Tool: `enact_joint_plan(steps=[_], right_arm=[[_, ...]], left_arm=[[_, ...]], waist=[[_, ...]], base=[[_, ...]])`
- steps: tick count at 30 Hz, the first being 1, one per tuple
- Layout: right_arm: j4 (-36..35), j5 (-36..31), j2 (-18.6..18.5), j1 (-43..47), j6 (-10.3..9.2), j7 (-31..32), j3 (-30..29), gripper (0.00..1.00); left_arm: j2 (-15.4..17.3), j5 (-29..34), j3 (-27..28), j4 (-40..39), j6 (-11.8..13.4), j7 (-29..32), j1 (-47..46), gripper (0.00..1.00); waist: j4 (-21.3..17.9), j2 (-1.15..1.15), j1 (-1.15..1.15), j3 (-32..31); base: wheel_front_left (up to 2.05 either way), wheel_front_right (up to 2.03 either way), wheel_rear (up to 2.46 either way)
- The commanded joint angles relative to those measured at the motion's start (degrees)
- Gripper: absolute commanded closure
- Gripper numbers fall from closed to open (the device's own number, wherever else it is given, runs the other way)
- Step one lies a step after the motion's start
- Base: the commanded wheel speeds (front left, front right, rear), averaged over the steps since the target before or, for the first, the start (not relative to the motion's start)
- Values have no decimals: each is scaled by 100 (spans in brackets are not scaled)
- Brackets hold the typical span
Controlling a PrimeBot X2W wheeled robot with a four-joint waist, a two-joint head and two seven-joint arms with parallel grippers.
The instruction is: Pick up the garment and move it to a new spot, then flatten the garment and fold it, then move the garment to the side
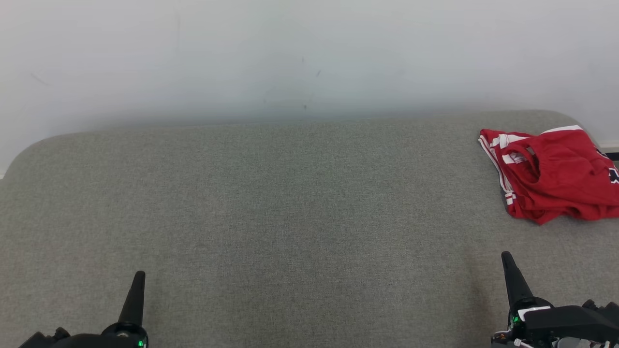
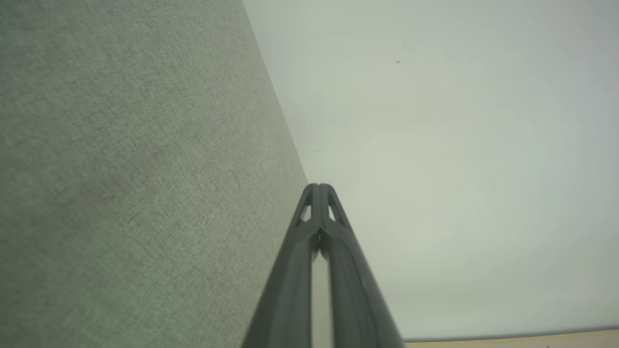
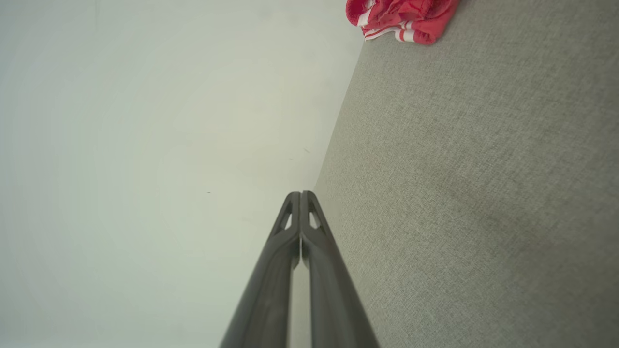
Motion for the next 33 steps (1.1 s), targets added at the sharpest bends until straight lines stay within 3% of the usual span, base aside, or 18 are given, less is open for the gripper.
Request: enact_joint_plan(steps=[1, 33], right_arm=[[-26, 131, 15, -77, -10, 32, -36, 100], [3, 1398, 85, -209, -13, 401, -255, 100]], left_arm=[[30, -142, 1, -29, -20, 49, -91, 100], [36, -1509, -5, -3, -48, 393, -226, 100]], waist=[[0, 0, 0, 0], [-2, 0, 0, 5]], base=[[0, 0, 0], [0, 0, 0]])
